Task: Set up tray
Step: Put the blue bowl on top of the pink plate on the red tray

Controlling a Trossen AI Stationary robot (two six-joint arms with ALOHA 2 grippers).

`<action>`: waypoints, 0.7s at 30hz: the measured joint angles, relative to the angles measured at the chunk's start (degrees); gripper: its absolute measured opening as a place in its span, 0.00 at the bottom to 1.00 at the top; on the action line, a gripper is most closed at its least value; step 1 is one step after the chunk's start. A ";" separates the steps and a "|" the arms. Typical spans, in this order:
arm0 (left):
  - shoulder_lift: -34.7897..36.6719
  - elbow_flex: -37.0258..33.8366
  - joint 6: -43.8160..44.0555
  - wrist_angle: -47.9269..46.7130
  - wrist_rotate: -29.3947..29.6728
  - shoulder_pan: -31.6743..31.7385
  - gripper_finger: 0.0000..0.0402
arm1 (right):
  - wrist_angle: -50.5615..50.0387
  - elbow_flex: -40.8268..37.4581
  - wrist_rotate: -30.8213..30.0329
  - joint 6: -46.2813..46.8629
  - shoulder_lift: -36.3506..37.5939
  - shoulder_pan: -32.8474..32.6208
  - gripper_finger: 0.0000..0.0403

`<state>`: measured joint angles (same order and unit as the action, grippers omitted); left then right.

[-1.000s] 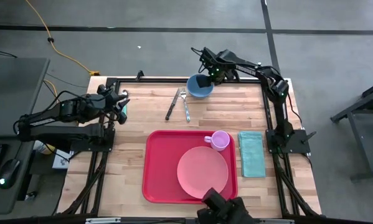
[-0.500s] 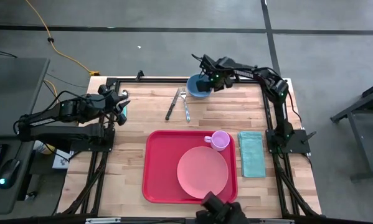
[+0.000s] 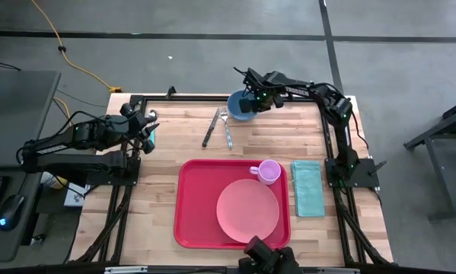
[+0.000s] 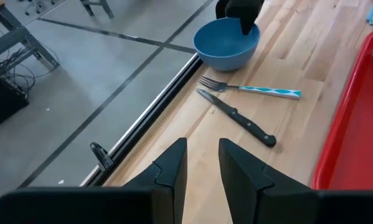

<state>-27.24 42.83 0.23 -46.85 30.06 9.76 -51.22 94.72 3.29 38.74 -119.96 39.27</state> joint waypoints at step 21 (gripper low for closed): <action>0.00 0.02 0.02 0.06 -1.60 0.00 0.31 | -0.78 0.02 -0.67 -2.75 8.69 0.15 0.00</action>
<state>-27.24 42.85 0.25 -46.79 28.47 9.76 -52.00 94.74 2.62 35.99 -111.27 39.41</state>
